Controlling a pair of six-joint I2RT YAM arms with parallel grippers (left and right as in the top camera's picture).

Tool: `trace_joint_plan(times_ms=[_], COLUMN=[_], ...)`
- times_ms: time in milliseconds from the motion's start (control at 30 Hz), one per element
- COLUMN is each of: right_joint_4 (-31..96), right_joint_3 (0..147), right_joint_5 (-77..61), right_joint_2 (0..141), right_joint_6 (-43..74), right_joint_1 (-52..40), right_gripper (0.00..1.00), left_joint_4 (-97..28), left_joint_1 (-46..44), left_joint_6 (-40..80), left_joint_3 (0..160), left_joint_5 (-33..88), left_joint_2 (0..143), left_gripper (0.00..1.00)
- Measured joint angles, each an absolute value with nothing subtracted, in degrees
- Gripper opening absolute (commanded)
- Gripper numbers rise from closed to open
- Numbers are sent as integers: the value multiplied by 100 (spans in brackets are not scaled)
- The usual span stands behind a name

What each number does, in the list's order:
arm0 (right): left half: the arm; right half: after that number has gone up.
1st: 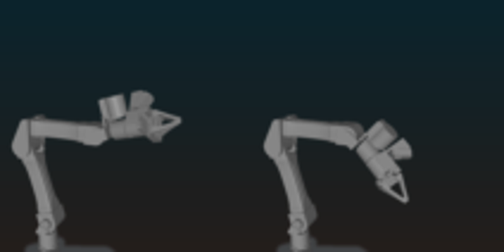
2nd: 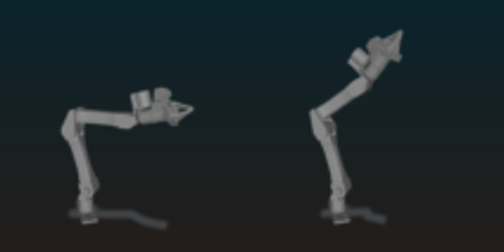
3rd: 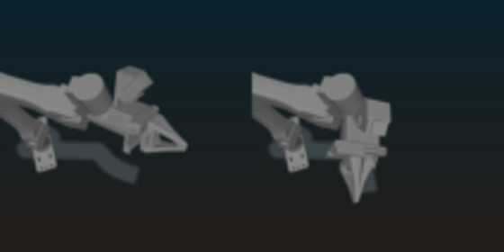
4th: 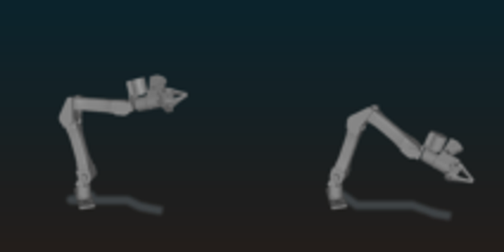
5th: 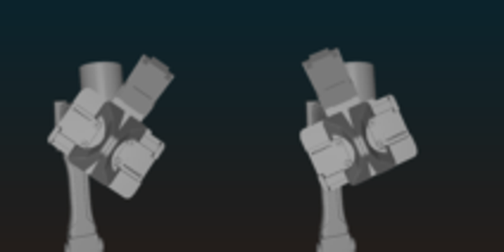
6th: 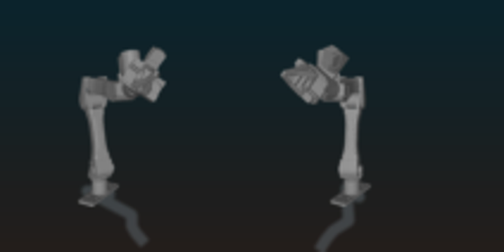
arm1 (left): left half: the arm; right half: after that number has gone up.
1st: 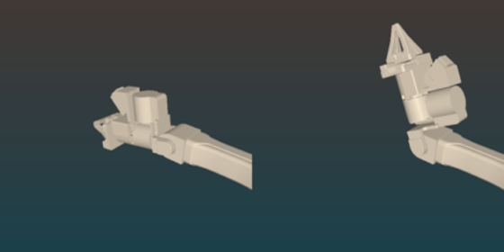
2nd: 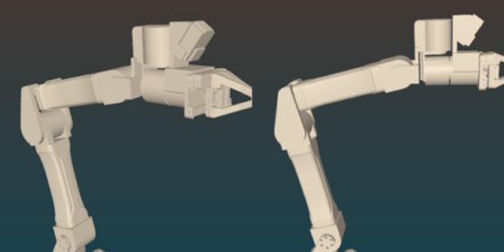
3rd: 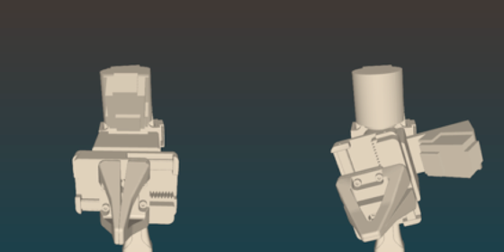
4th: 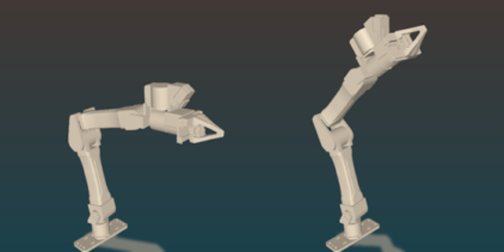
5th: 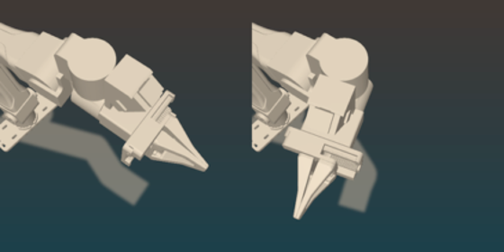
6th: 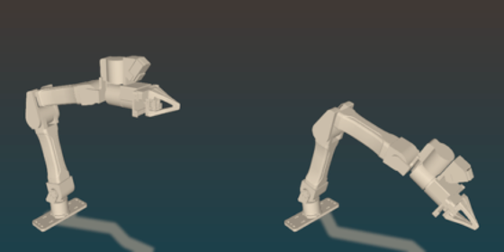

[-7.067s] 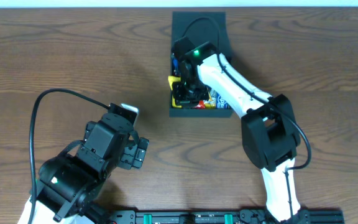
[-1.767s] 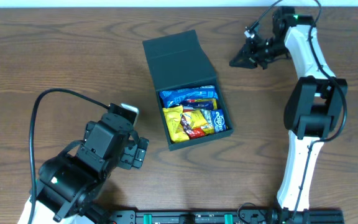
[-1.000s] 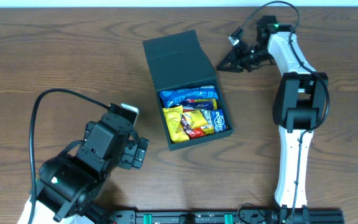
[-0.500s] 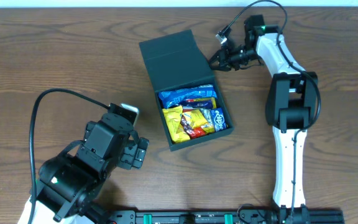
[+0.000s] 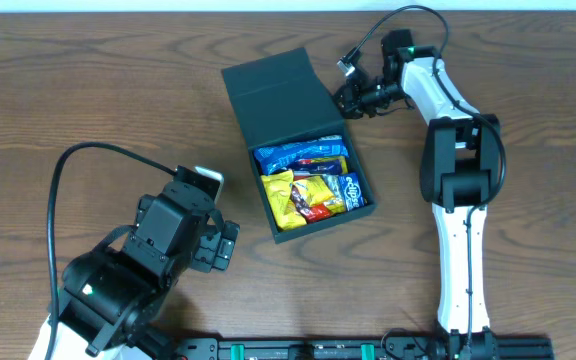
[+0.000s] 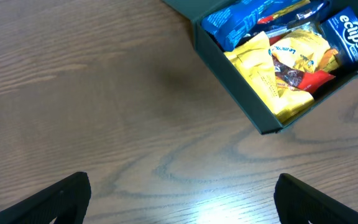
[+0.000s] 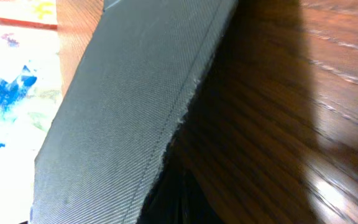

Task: Pack container
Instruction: 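Hook right gripper on the raised lid's back edge and tilt it forward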

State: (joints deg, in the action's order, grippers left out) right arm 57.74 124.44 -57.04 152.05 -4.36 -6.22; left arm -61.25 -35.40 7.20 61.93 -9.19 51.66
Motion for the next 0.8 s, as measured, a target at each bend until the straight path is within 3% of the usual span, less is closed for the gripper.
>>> trace_joint_plan(times_ms=[367,800], right_joint_4=[5752,5920], right_joint_3=[12444,12444], right_joint_5=[-6101,-7985], right_joint_2=[15382,15456], right_joint_6=[-397,-397], right_joint_1=[-749,-786], right_gripper=[2,2], left_joint_4=[-6125,-6125], left_joint_1=[-3540,-3540], left_joint_6=[720,722], left_joint_3=[6193,6193], left_joint_5=[-919,-919], left_joint_2=[5166,5166], left_gripper=[95,95])
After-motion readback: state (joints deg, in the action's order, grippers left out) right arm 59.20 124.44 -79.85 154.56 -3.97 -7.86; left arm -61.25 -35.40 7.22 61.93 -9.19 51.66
